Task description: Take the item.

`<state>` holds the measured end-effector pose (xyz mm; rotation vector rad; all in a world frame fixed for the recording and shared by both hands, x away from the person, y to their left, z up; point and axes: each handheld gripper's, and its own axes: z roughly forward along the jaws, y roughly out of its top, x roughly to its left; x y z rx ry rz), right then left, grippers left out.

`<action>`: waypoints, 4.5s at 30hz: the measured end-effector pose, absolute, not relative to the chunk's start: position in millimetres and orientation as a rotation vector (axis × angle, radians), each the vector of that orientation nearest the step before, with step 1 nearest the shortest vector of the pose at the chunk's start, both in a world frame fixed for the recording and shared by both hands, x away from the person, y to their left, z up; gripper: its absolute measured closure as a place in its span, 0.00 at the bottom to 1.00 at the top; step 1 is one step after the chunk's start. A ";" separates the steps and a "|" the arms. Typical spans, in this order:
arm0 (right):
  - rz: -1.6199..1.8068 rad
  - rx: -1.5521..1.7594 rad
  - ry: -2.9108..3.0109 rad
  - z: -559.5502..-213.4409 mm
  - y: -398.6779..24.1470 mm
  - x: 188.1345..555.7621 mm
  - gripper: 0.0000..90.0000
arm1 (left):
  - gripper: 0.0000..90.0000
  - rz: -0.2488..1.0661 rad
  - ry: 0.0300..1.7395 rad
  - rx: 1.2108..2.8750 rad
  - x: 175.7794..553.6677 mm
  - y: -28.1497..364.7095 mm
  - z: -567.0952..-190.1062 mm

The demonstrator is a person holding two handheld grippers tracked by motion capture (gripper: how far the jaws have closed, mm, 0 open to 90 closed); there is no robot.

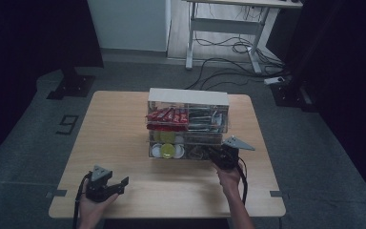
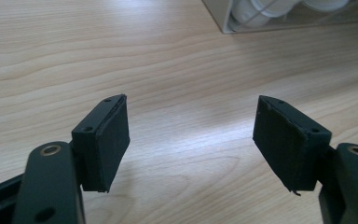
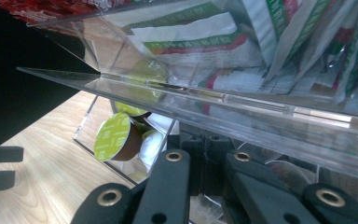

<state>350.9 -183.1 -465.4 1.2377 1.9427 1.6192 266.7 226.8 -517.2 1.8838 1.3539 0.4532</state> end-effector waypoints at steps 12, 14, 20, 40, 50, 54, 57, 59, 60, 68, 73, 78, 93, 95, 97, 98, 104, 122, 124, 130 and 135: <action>1.641 1.236 1.942 -466.6 -187.8 356.6 0.99 | 0.30 0.440 1.323 1.884 266.2 203.2 -505.4; 1.640 1.240 1.944 -467.6 -187.5 357.2 0.99 | 0.30 0.442 1.317 1.875 268.8 196.9 -502.6; 1.667 1.261 1.953 -471.4 -187.1 359.8 0.99 | 0.30 0.457 1.293 1.837 274.5 177.8 -490.0; 1.720 1.251 1.909 -459.2 -193.8 353.8 0.99 | 0.31 0.521 1.237 1.836 293.3 136.7 -463.3; 1.738 1.249 1.898 -456.8 -196.6 352.1 0.99 | 0.31 0.575 1.236 1.846 305.2 120.6 -463.2; 1.739 1.250 1.897 -456.6 -196.6 352.0 0.99 | 0.31 0.609 1.233 1.856 310.3 111.0 -465.3; 1.742 1.250 1.893 -456.3 -196.7 351.6 0.99 | 0.30 0.620 1.238 1.850 313.1 106.0 -466.8; 1.742 1.251 1.892 -456.4 -196.5 351.4 0.99 | 0.30 0.621 1.238 1.847 314.9 102.8 -468.3; 1.743 1.250 1.893 -456.3 -196.5 351.4 0.99 | 0.30 0.621 1.239 1.846 316.0 101.4 -469.5; 1.756 1.249 1.891 -455.9 -195.9 351.0 0.99 | 0.31 0.623 1.242 1.865 322.8 94.1 -477.5; 1.757 1.248 1.888 -455.9 -195.6 350.8 0.99 | 0.31 0.649 1.234 1.877 326.7 87.2 -481.6; 1.756 1.247 1.890 -456.1 -195.6 351.1 0.99 | 0.31 0.642 1.232 1.865 331.1 83.3 -483.4; 1.754 1.250 1.890 -456.5 -195.1 351.3 0.99 | 0.31 0.658 1.229 1.870 340.0 65.7 -488.6; 1.754 1.250 1.890 -456.6 -195.1 351.3 0.99 | 0.31 0.660 1.222 1.876 341.0 62.1 -489.5; 1.753 1.249 1.891 -456.5 -195.1 351.3 0.99 | 0.31 0.672 1.217 1.883 342.3 59.5 -490.6; 1.752 1.249 1.892 -456.5 -195.1 351.3 0.99 | 0.31 0.673 1.215 1.885 342.6 58.9 -490.6; 1.745 1.246 1.890 -456.8 -195.2 351.6 0.99 | 0.36 0.691 1.215 1.877 341.9 59.5 -491.4; 1.735 1.247 1.888 -457.3 -195.6 352.1 0.99 | 0.42 0.670 1.215 1.799 332.9 66.0 -486.8; 1.734 1.247 1.888 -457.3 -195.6 352.1 0.99 | 0.42 0.668 1.213 1.794 331.1 66.6 -486.0; 1.734 1.249 1.888 -457.0 -196.1 351.8 0.99 | 0.42 0.665 1.206 1.760 324.1 73.1 -478.0; 1.732 1.250 1.887 -457.0 -196.3 351.5 0.99 | 0.43 0.658 1.204 1.728 317.1 83.1 -472.3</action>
